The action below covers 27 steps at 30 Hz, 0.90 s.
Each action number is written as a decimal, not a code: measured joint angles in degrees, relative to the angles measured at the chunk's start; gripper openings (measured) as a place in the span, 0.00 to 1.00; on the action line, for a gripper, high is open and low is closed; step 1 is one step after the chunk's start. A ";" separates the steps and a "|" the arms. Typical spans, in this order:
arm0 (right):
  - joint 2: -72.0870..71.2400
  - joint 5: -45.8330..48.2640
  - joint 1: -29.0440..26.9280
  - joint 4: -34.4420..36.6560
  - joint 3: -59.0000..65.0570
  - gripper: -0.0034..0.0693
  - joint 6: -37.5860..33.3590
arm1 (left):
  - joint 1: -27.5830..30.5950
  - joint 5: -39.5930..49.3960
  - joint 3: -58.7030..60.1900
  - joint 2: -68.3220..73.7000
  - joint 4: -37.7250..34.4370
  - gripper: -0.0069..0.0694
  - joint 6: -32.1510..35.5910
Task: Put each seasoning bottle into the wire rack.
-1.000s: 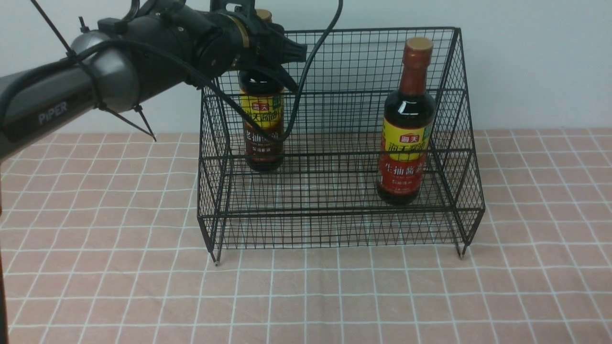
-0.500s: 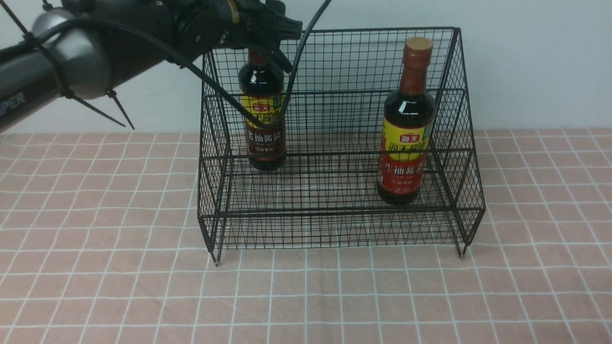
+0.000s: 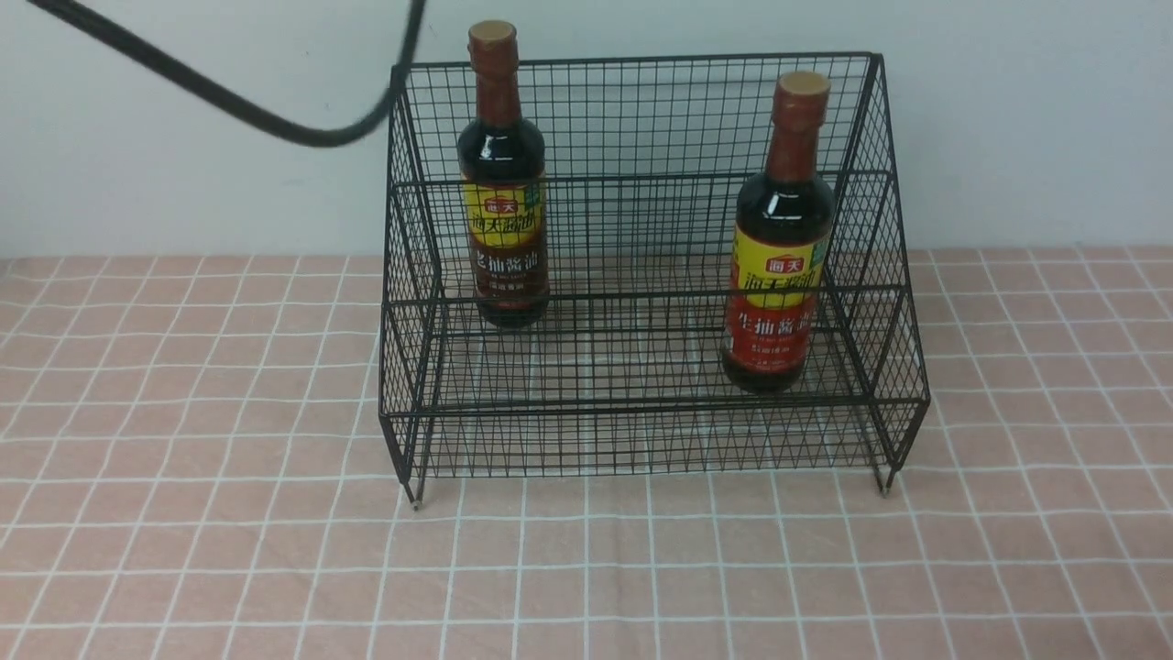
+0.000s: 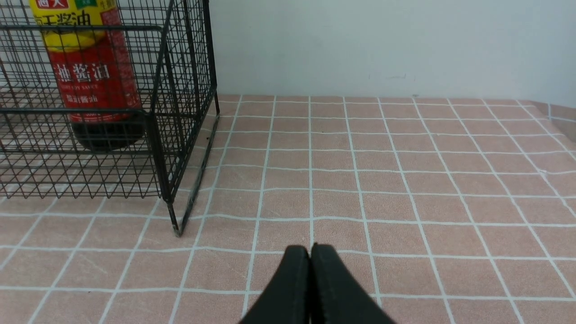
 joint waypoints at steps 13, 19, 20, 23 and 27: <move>0.00 0.00 0.00 0.00 0.00 0.03 0.00 | 0.00 24.55 -0.02 -17.86 -13.87 0.08 7.60; 0.00 0.00 0.00 0.00 0.00 0.03 0.00 | 0.00 28.10 2.59 -26.21 -24.63 0.08 10.70; 0.00 0.00 0.00 0.00 0.00 0.03 0.00 | 0.00 28.23 2.65 -26.44 -24.98 0.08 10.70; 0.00 0.00 0.00 0.00 0.00 0.03 0.00 | 0.00 29.38 2.71 -27.54 -26.72 0.08 10.74; 0.00 0.00 0.00 0.00 0.00 0.03 0.00 | 0.00 29.57 2.78 -27.54 -26.72 0.08 11.54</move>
